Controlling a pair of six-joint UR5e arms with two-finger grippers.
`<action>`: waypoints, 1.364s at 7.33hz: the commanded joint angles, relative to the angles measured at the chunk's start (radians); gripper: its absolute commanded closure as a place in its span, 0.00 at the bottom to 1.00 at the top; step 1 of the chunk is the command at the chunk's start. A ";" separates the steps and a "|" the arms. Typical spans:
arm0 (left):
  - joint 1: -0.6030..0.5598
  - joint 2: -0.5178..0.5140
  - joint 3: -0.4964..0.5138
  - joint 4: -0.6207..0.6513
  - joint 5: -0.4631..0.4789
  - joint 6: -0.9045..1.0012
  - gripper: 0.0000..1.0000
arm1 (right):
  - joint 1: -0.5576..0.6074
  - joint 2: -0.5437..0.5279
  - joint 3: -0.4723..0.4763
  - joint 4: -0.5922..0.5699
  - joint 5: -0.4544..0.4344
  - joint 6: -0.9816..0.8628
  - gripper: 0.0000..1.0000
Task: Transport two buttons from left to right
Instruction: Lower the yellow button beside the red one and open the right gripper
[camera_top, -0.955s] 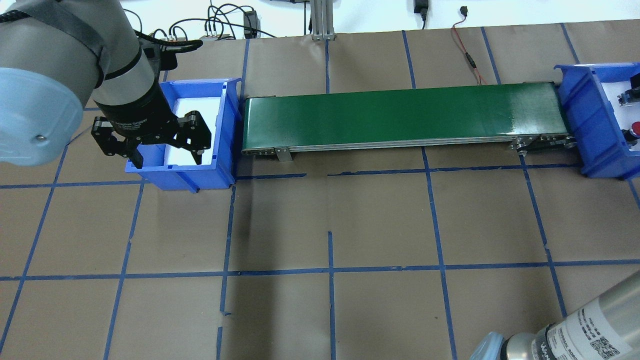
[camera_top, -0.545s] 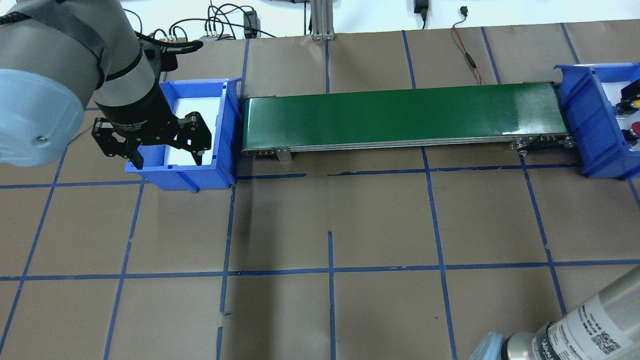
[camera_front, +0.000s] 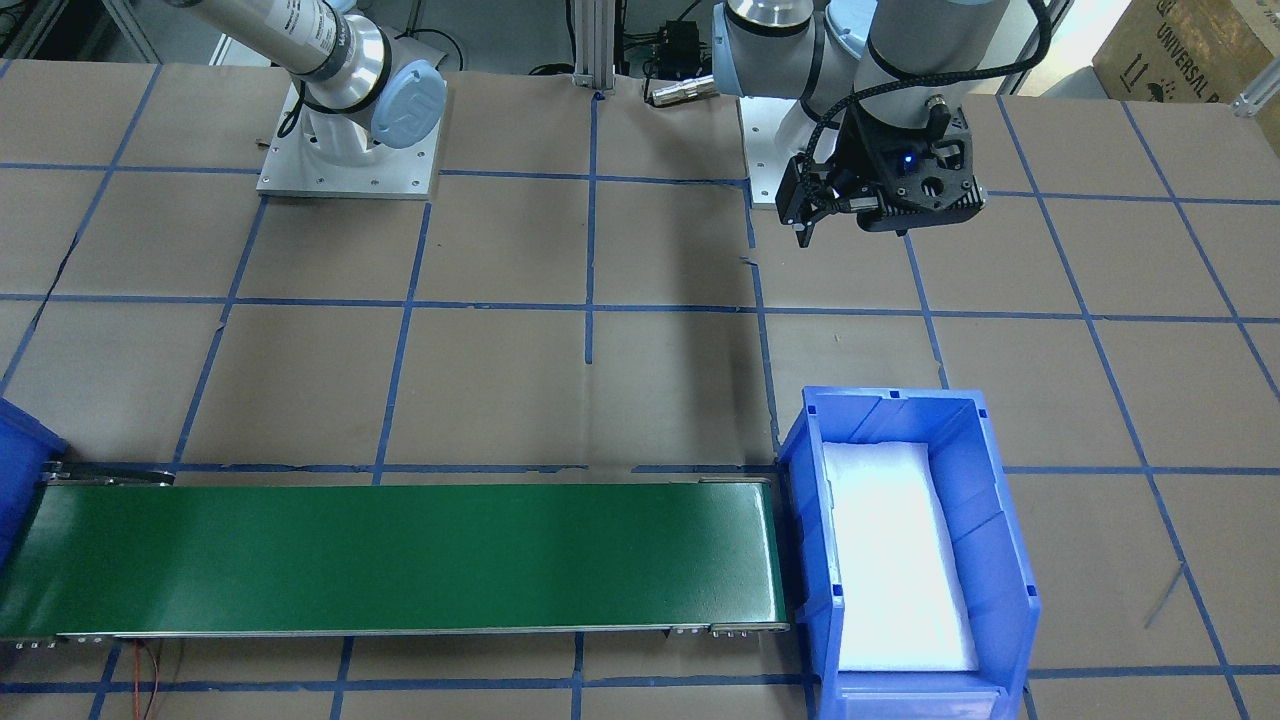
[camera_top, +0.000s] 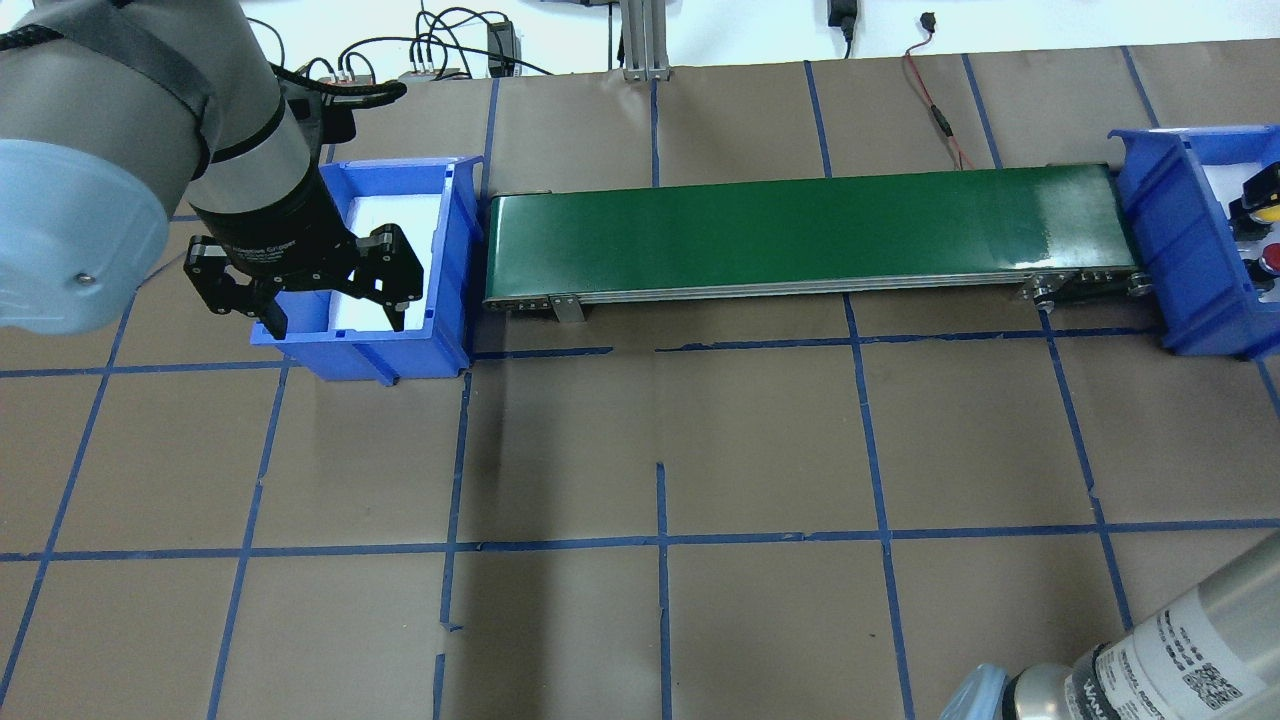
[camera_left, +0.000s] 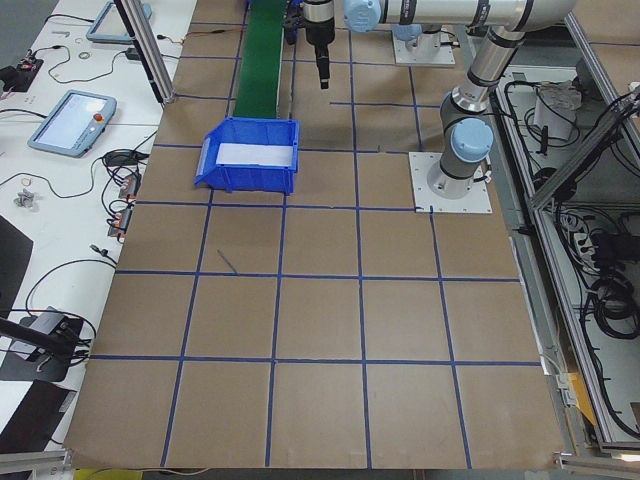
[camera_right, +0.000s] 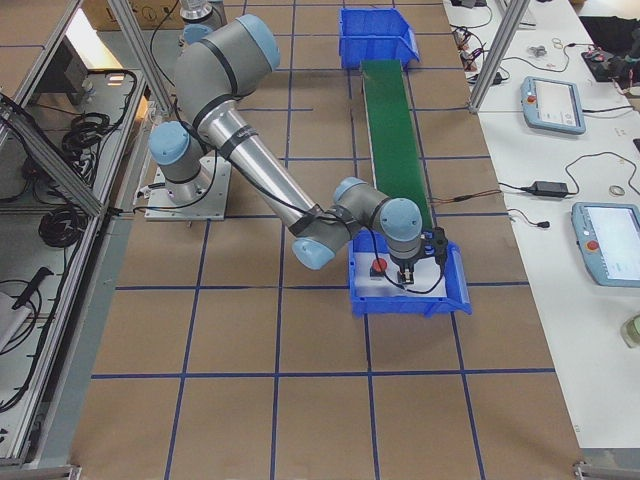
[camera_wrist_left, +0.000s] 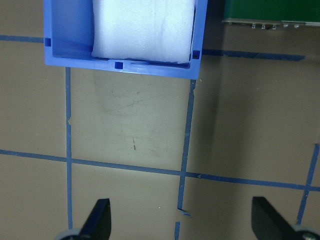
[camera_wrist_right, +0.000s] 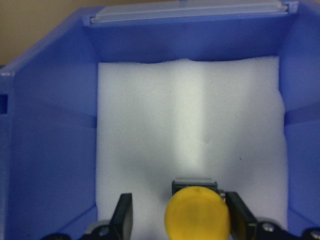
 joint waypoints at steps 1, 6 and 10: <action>0.000 0.000 -0.001 0.000 0.000 0.001 0.00 | 0.000 -0.065 0.008 0.003 -0.003 0.007 0.18; 0.000 0.002 -0.001 0.000 0.000 0.000 0.00 | 0.047 -0.498 0.121 0.382 -0.150 0.061 0.00; -0.002 0.002 -0.001 0.000 0.000 0.000 0.00 | 0.281 -0.645 0.114 0.577 -0.257 0.211 0.00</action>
